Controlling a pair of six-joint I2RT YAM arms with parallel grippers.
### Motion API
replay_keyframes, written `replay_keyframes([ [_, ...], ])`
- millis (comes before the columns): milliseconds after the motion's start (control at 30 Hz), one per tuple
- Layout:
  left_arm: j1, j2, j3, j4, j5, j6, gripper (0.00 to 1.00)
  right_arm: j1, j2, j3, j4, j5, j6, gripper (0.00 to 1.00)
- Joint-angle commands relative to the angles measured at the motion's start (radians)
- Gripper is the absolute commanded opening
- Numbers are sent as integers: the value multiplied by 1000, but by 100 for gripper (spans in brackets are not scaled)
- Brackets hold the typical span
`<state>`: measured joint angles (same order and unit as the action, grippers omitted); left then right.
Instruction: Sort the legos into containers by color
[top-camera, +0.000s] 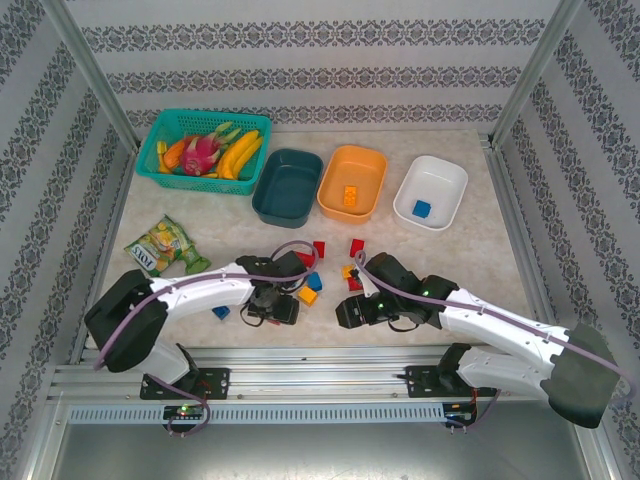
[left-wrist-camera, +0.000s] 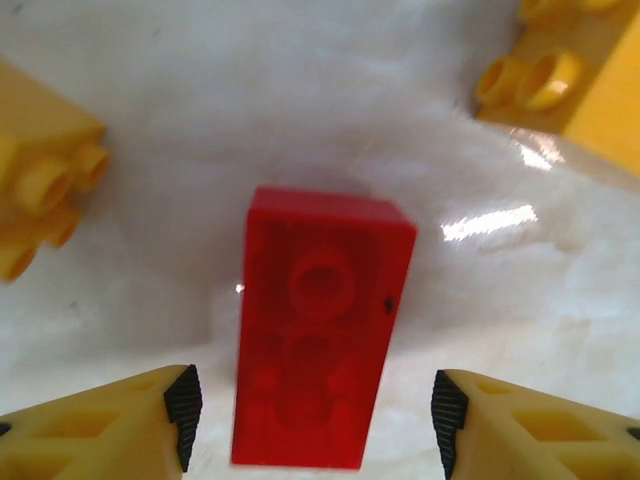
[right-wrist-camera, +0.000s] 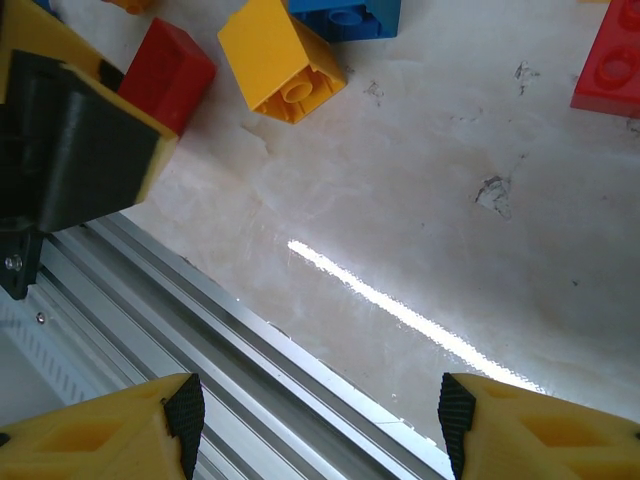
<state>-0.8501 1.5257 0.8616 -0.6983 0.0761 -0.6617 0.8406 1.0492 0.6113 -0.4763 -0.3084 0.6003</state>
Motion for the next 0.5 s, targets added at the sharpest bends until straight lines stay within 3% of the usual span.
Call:
replay_keyframes([
  [0, -21, 39, 30, 23, -50, 28, 56, 2, 10, -6, 15, -8, 15, 66],
  [133, -24, 69, 41, 23, -62, 32, 41, 0, 16, 9, 7, -5, 12, 66],
  [467, -24, -36, 121, -103, -136, 17, 32, -56, -17, 99, -19, -8, 23, 65],
])
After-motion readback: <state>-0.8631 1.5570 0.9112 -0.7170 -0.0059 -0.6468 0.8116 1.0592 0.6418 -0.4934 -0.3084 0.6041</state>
